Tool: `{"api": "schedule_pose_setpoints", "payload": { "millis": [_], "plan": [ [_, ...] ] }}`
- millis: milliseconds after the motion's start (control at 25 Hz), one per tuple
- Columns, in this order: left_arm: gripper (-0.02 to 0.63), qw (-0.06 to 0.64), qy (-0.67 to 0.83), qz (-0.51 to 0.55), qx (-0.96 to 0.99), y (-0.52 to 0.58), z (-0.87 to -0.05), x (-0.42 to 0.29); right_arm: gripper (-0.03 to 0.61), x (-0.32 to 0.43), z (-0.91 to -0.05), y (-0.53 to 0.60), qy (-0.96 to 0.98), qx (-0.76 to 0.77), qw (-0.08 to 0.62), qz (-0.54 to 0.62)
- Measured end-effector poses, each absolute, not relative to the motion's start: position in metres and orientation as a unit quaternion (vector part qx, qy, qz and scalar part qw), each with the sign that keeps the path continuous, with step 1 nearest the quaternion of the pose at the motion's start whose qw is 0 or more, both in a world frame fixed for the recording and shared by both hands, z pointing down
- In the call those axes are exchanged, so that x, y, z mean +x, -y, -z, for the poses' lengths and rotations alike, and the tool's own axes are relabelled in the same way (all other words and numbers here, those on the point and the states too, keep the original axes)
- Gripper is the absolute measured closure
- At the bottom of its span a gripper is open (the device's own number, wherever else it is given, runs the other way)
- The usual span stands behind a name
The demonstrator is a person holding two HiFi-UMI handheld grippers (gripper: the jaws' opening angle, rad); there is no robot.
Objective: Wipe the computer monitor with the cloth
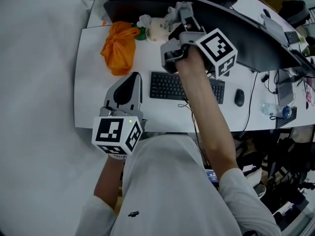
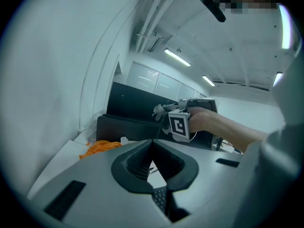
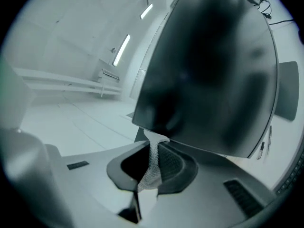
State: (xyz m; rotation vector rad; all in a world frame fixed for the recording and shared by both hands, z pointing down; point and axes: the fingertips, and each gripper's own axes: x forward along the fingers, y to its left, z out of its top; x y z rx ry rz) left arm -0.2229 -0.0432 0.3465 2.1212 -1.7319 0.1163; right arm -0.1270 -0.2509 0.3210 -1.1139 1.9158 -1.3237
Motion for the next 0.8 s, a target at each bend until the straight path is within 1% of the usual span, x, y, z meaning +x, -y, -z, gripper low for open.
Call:
{"api": "schedule_pose_setpoints", "payload": {
  "millis": [280, 440, 520, 680, 800],
  "plan": [
    [0.595, 0.185, 0.620, -0.034, 0.762, 0.044, -0.334, -0.214, 0.541, -0.121, -0.270, 0.248, -0.724, -0.378, 0.308, 0.489],
    [0.595, 0.175, 0.622, -0.038, 0.763, 0.033, -0.314, -0.188, 0.541, -0.085, -0.222, 0.234, -0.745, -0.354, 0.319, 0.467],
    [0.595, 0.173, 0.621, -0.040, 0.764, 0.032, -0.313, -0.185, 0.541, -0.071, -0.207, 0.228, -0.761, -0.354, 0.308, 0.448],
    [0.595, 0.170, 0.616, -0.040, 0.768, 0.042, -0.326, -0.205, 0.541, -0.063, -0.199, 0.226, -0.795, -0.355, 0.274, 0.408],
    [0.595, 0.161, 0.614, -0.040, 0.772, 0.040, -0.319, -0.193, 0.541, -0.025, -0.188, 0.207, -0.821, -0.361, 0.249, 0.366]
  ]
}}
